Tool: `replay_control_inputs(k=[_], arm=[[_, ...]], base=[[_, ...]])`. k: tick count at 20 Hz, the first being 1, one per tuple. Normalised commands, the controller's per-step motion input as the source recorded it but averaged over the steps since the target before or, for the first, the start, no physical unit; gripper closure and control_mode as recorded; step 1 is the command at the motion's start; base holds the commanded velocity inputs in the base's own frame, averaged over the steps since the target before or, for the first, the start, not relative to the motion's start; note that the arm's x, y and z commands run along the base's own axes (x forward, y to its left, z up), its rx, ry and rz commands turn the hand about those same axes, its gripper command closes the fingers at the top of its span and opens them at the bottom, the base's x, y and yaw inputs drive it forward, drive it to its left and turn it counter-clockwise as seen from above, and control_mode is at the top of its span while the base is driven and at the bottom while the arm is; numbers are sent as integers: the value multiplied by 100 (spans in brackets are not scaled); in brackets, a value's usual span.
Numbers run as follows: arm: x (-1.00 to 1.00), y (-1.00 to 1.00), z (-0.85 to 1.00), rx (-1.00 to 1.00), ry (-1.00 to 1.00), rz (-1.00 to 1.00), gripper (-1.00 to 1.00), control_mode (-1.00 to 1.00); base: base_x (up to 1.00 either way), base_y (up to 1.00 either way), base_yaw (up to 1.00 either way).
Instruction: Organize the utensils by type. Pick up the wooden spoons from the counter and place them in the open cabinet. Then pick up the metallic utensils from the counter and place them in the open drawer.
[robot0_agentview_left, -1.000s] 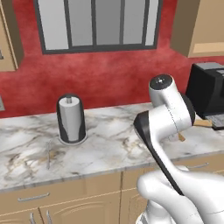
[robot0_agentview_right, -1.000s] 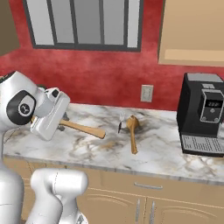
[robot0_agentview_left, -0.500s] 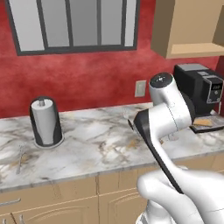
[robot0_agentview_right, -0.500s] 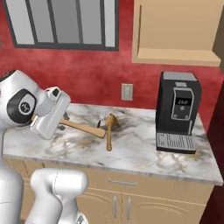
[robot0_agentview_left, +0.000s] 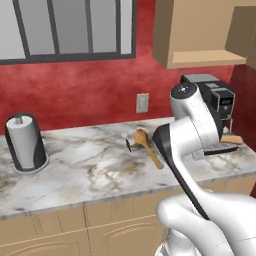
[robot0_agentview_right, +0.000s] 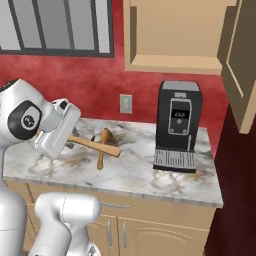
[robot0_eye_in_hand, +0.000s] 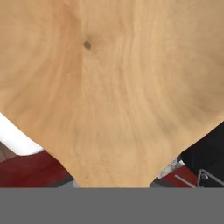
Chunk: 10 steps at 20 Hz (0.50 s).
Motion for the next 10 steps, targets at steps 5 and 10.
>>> replay_control_inputs(k=[5,10], arm=[[0,0,0,0,0,0,100,100],[0,0,0,0,0,0,100,100]], base=[[4,-50,-1],[13,-42,-5]])
